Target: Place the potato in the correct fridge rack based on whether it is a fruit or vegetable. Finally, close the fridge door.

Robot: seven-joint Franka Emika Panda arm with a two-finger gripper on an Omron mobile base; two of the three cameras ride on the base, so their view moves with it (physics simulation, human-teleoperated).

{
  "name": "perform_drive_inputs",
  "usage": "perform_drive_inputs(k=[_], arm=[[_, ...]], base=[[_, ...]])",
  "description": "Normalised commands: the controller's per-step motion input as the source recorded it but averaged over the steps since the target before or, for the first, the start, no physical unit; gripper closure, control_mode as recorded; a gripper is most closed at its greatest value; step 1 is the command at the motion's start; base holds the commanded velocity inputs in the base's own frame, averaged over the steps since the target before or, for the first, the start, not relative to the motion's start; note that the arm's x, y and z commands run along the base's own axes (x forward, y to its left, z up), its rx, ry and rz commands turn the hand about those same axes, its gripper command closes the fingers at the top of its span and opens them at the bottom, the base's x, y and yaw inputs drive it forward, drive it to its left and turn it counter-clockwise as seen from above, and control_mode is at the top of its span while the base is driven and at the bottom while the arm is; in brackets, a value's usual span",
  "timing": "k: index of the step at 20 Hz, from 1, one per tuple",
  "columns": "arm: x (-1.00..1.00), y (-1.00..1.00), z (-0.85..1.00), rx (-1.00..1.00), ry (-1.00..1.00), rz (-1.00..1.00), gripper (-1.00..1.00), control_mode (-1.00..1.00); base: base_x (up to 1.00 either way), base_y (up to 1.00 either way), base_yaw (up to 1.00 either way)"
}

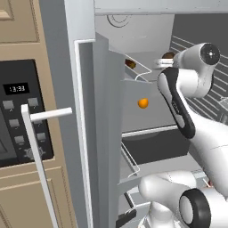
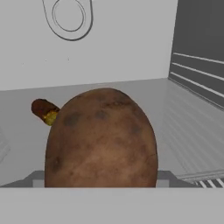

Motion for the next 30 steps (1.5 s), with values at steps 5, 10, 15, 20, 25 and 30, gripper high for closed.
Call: perform_drive_inputs(k=[5,10,15,20,25,30], arm=[[0.66,0.00,-0.23,0.00,0.00,0.00,1.00,-1.00],[0.63,0.00,-0.08,0.00,0.02,0.00,1.00,-1.00],[0.66,0.00,0.00,0.00,0.06,0.00,1.00,-1.00],[0.24,0.00,-0.05,0.00,0.01,0.00,1.00,-1.00],[0.32,0.00,-0.39,0.00,0.00,0.00,1.00,-1.00],[0.70,0.00,-0.06,0.00,0.00,0.00,1.00,-1.00]], base=[[0.00,0.00,0.00],[0.00,0.00,0.00],[0.00,0.00,0.00],[0.00,0.00,0.00],[0.00,0.00,0.00],[0.00,0.00,0.00]])
